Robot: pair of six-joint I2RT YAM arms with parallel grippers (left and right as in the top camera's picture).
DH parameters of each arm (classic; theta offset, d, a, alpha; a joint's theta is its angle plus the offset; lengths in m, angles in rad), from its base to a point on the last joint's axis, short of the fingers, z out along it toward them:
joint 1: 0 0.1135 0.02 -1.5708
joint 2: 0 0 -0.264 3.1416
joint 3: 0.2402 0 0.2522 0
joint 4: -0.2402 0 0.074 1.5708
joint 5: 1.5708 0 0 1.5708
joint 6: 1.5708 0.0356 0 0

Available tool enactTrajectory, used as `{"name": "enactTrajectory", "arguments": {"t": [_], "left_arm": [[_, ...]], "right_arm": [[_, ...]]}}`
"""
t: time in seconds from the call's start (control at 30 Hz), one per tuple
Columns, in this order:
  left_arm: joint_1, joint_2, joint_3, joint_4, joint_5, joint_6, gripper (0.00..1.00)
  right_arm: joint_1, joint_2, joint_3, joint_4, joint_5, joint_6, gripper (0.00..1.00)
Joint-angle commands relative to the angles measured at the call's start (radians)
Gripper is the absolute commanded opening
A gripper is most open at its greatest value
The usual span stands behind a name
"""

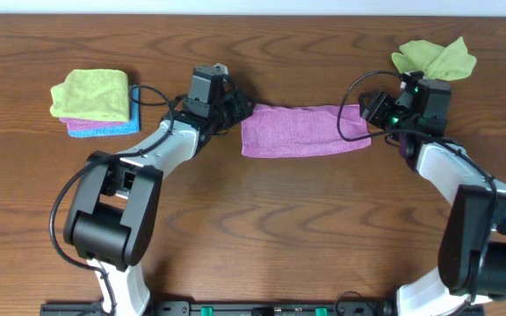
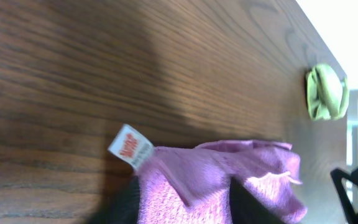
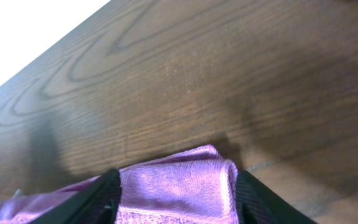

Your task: Fold the cloth

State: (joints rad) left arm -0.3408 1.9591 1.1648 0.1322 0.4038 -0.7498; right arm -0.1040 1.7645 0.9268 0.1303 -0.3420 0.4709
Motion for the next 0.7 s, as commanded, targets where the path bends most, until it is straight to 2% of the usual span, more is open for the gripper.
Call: {"name": "enactTrajectory", "arguments": {"t": [0.0,0.07,0.37,0.53,0.67], "left_arm": [[0.009,0.016,0.023,0.000,-0.019,0.015,0.64],[0.011,0.016,0.023,0.000,-0.019,0.019,0.69],[0.081,-0.007,0.044,-0.022,0.071,0.088,0.79],[0.103,-0.065,0.087,-0.191,0.087,0.218,0.79],[0.094,-0.116,0.140,-0.324,0.087,0.306,0.80]], "right_arm": [[0.007,0.005,0.017,0.002,-0.016,-0.008,0.63],[0.006,0.005,0.017,0.004,-0.034,-0.008,0.63],[0.006,-0.028,0.017,-0.022,-0.142,0.016,0.71],[0.005,-0.125,0.017,-0.148,-0.141,0.023,0.71],[0.005,-0.233,0.017,-0.322,-0.132,0.023,0.73]]}}
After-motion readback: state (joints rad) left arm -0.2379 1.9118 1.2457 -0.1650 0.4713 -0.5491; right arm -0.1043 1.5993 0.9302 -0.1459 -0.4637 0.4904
